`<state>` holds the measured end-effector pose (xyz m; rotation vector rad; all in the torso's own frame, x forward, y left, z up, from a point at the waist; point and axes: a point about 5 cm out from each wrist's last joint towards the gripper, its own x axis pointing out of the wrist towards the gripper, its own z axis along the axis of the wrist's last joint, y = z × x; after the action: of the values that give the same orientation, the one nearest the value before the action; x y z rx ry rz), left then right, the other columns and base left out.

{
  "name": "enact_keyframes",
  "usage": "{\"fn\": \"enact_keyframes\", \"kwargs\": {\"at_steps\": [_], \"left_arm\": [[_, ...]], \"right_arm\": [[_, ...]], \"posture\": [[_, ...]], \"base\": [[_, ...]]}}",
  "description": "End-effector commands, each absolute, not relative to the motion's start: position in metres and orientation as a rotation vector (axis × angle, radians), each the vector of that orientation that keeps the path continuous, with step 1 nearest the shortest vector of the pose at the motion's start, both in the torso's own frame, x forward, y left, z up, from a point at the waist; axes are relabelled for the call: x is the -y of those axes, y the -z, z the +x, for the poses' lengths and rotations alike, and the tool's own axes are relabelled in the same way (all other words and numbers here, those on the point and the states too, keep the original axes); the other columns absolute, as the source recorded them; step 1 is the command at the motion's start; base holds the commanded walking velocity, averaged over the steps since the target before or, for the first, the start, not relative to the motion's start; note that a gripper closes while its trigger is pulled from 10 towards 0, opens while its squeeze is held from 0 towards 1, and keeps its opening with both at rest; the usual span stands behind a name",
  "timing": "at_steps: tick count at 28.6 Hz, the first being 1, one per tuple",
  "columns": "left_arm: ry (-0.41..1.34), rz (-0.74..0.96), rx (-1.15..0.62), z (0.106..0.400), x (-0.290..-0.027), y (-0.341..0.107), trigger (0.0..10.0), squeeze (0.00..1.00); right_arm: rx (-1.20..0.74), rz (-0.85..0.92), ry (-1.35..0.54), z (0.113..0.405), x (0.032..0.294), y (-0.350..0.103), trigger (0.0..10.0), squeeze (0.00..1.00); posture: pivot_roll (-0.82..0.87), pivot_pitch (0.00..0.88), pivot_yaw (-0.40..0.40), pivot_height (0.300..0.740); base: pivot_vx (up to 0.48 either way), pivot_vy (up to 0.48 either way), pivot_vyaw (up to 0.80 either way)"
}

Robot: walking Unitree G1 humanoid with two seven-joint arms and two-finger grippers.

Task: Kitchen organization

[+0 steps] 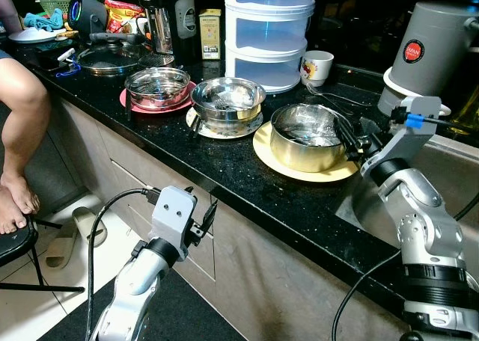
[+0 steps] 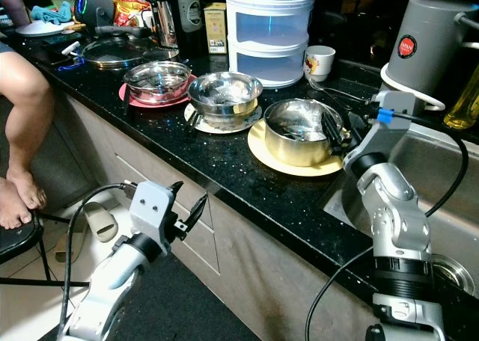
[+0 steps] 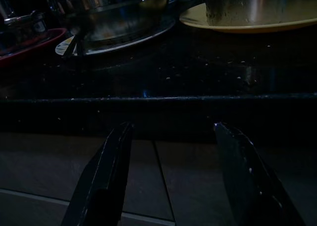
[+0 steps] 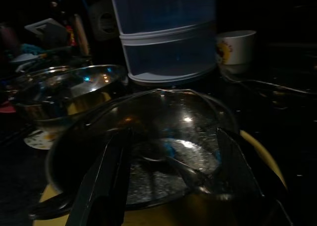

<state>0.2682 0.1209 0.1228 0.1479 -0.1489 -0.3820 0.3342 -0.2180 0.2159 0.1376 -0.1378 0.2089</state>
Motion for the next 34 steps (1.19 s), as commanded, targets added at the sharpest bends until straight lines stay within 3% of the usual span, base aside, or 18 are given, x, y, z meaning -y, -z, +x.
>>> {"fn": "enact_keyframes", "kwargs": {"at_steps": [1,5,6,7,9,10,12,13,25,34], "left_arm": [[0.383,0.158,0.149,0.270,-0.121,-0.123,10.0,0.00],[0.383,0.159,0.150,0.270,-0.121,-0.123,10.0,0.00],[0.383,0.159,0.151,0.270,-0.121,-0.123,10.0,0.00],[0.383,0.159,0.151,0.270,-0.121,-0.123,10.0,0.00],[0.383,0.159,0.151,0.271,-0.121,-0.123,10.0,0.00],[0.383,0.159,0.152,0.271,-0.121,-0.123,10.0,0.00],[0.383,0.159,0.152,0.271,-0.121,-0.123,10.0,0.00],[0.383,0.160,0.152,0.271,-0.121,-0.123,10.0,0.00],[0.383,0.159,0.158,0.270,-0.121,-0.124,10.0,0.00],[0.382,0.160,0.161,0.271,-0.121,-0.125,10.0,0.00]], "right_arm": [[0.115,0.169,-0.229,0.334,0.215,-0.209,10.0,0.00],[0.136,0.187,-0.209,0.336,0.217,-0.210,10.0,0.00],[0.154,0.202,-0.205,0.336,0.218,-0.212,7.5,0.00],[0.163,0.207,-0.208,0.336,0.217,-0.213,8.1,0.00],[0.179,0.218,-0.215,0.336,0.215,-0.215,8.2,0.00],[0.185,0.220,-0.218,0.336,0.214,-0.215,4.3,0.00],[0.188,0.221,-0.219,0.336,0.213,-0.215,3.7,0.00],[0.189,0.220,-0.220,0.336,0.212,-0.215,0.0,0.00],[0.229,0.229,-0.236,0.337,0.207,-0.220,0.0,0.00],[0.464,0.274,-0.229,0.336,0.201,-0.275,0.0,0.00]], "posture": [[-0.04,0.000,-0.021,0.740],[-0.04,0.000,-0.019,0.740],[-0.04,0.000,-0.021,0.740],[-0.04,0.000,-0.021,0.740],[-0.04,0.000,-0.020,0.740],[-0.04,0.000,-0.020,0.740],[-0.03,0.000,-0.021,0.740],[-0.03,0.000,-0.022,0.740],[-0.04,0.000,-0.024,0.740],[-0.03,0.000,-0.024,0.740]], "base": [[0.000,0.000,0.00],[0.000,0.000,0.00],[0.000,0.000,0.00],[0.000,0.000,0.00],[0.000,0.000,0.00],[0.000,0.000,0.00],[0.000,0.000,0.00],[0.000,0.000,0.00],[0.000,0.000,0.00],[0.000,0.000,0.00]]}}
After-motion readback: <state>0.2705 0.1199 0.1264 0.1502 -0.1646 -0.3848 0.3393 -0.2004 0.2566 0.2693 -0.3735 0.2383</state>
